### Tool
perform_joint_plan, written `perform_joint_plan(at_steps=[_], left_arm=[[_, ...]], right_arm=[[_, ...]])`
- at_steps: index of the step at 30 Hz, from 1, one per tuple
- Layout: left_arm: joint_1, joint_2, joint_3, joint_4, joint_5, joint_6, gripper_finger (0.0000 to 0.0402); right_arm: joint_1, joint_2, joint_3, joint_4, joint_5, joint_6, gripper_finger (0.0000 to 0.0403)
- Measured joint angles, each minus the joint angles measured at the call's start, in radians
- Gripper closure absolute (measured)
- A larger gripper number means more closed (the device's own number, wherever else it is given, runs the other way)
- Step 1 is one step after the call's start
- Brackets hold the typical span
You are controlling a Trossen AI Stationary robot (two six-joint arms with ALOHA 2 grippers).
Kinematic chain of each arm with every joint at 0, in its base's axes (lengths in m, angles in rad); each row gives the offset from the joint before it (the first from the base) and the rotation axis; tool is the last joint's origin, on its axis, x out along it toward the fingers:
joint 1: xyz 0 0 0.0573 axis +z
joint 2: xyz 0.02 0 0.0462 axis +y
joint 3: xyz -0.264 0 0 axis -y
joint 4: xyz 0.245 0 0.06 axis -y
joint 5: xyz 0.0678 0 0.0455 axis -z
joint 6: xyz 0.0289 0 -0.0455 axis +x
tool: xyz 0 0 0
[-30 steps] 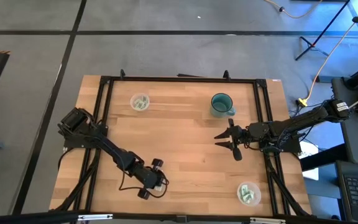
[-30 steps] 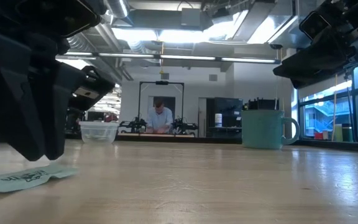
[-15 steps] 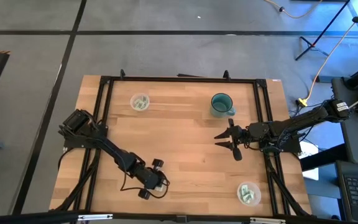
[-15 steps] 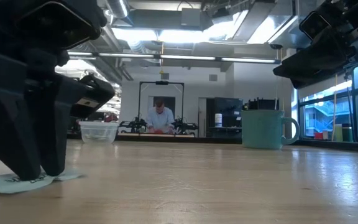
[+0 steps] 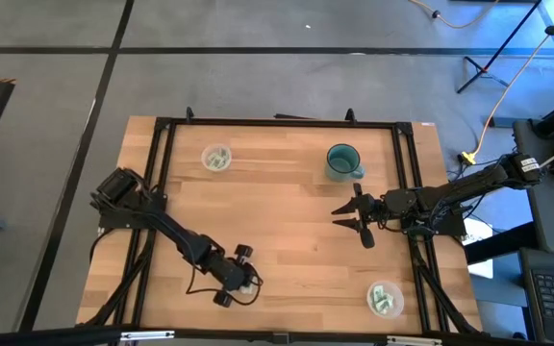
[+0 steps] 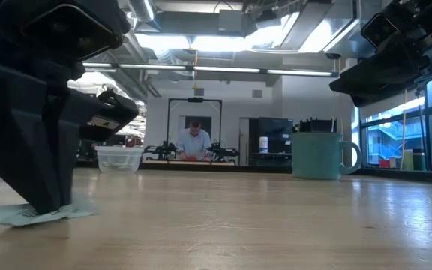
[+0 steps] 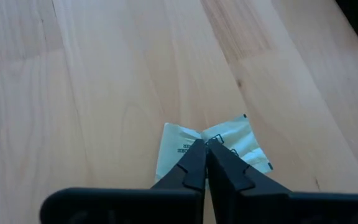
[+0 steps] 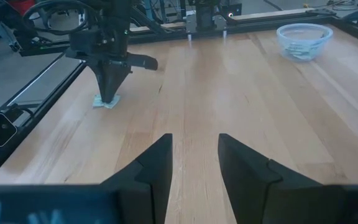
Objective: Pick and place Stevia / Truvia into bins
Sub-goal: Put the stevia packet into the top transparent container
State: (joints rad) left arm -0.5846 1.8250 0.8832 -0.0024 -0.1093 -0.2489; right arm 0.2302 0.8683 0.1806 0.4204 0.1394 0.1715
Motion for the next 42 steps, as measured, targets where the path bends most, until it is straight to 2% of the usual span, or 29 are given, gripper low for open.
perform_joint_plan(at_steps=[3,6,11,14,19,24,29,34,37,42], left_arm=[[0.008,-0.049,-0.007,-0.037,0.013,-0.001,0.0398],[0.040,-0.147,-0.002,-0.057,0.025,-0.049,0.0399],[0.123,-0.326,-0.004,-0.244,0.007,-0.147,0.0398],[0.195,-0.432,-0.002,-0.396,-0.068,-0.144,0.0399],[0.366,-0.573,-0.003,-0.645,-0.198,-0.098,0.0398],[0.615,-0.664,-0.003,-0.740,-0.216,-0.051,0.0398],[0.864,-0.694,-0.010,-0.736,-0.160,0.066,0.0398],[1.060,-0.658,-0.010,-0.725,-0.102,0.119,0.0398],[1.129,-0.618,-0.010,-0.713,-0.056,0.130,0.0398],[1.183,-0.523,-0.010,-0.673,-0.042,0.140,0.0398]], right_arm=[[0.000,0.000,0.000,0.000,0.000,0.000,0.0270],[0.000,0.000,0.000,0.000,0.000,0.000,0.0270],[0.000,0.000,0.000,-0.001,0.000,-0.001,0.0270],[0.000,0.000,0.000,-0.001,0.000,-0.018,0.0270],[0.000,0.000,0.000,-0.004,0.000,-0.023,0.0270],[0.000,0.000,0.000,-0.004,0.000,-0.022,0.0270],[0.000,0.000,0.000,-0.004,0.000,-0.023,0.0270],[0.000,0.000,0.000,-0.004,0.000,-0.023,0.0270],[0.000,0.000,0.000,-0.004,0.000,-0.023,0.0270],[0.000,0.000,0.000,-0.003,0.000,-0.023,0.0270]])
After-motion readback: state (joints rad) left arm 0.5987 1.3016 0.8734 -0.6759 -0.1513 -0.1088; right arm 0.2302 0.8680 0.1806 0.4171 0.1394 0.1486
